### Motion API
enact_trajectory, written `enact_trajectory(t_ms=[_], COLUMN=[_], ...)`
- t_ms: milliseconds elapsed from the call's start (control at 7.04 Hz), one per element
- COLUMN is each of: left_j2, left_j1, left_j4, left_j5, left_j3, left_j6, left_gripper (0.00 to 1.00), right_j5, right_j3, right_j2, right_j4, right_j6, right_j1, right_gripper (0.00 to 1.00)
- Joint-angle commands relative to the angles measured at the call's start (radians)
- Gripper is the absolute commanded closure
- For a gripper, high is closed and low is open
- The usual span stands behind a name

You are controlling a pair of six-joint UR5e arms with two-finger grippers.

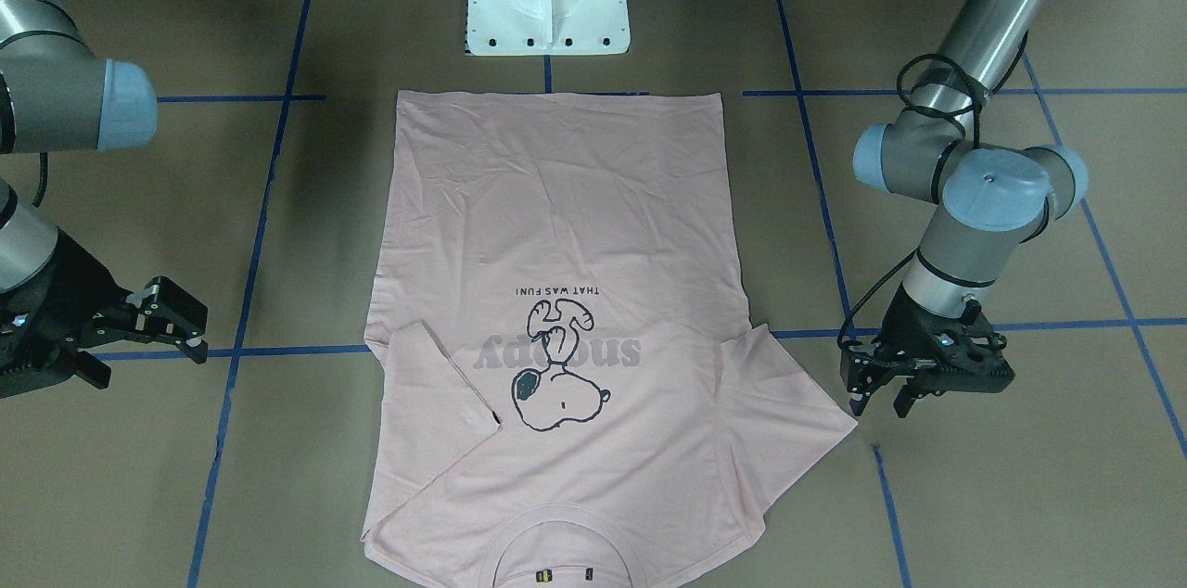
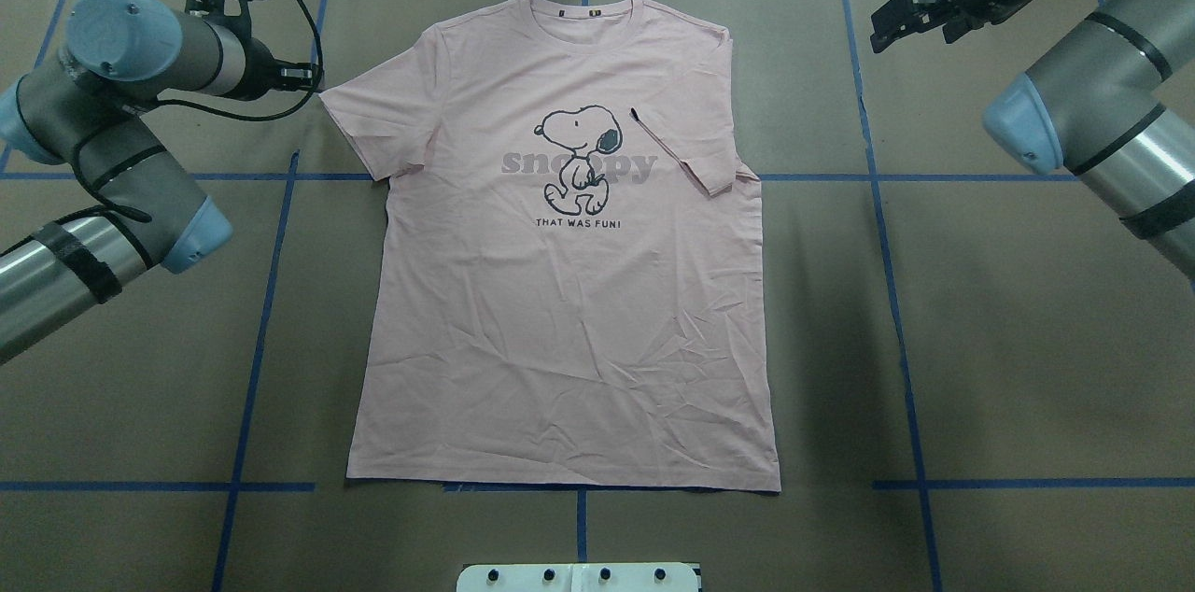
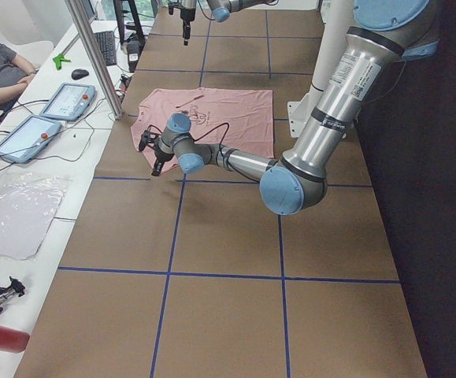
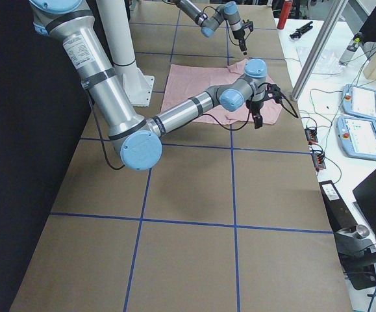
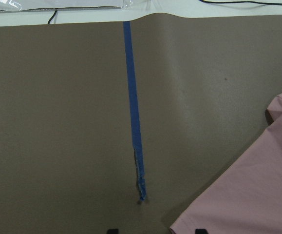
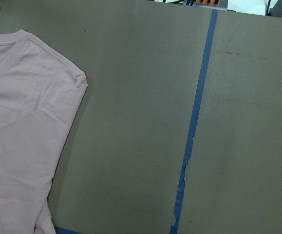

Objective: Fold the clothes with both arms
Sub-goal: 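Raise the right gripper away while the left gripper approaches the other sleeve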

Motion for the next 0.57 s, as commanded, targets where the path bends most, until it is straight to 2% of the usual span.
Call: enact_trajectory(t_ms=[0, 426], left_j2=[-0.051, -0.053], left_j1=[0.032, 0.032], left_j4=[-0.026, -0.029], left_j5=[0.039, 0.039], left_j3=[0.085, 0.089], left_j6=[-0.025, -0.023], left_gripper=[0.44, 0.55], right_j5=[-0.003, -0.003], right_j3=[0.000, 0.000], right_j2=[-0.002, -0.007], right_j4=[0.000, 0.000], right_j6=[-0.001, -0.001], right_j1=[0.000, 0.000], right_gripper=[0.00, 0.00])
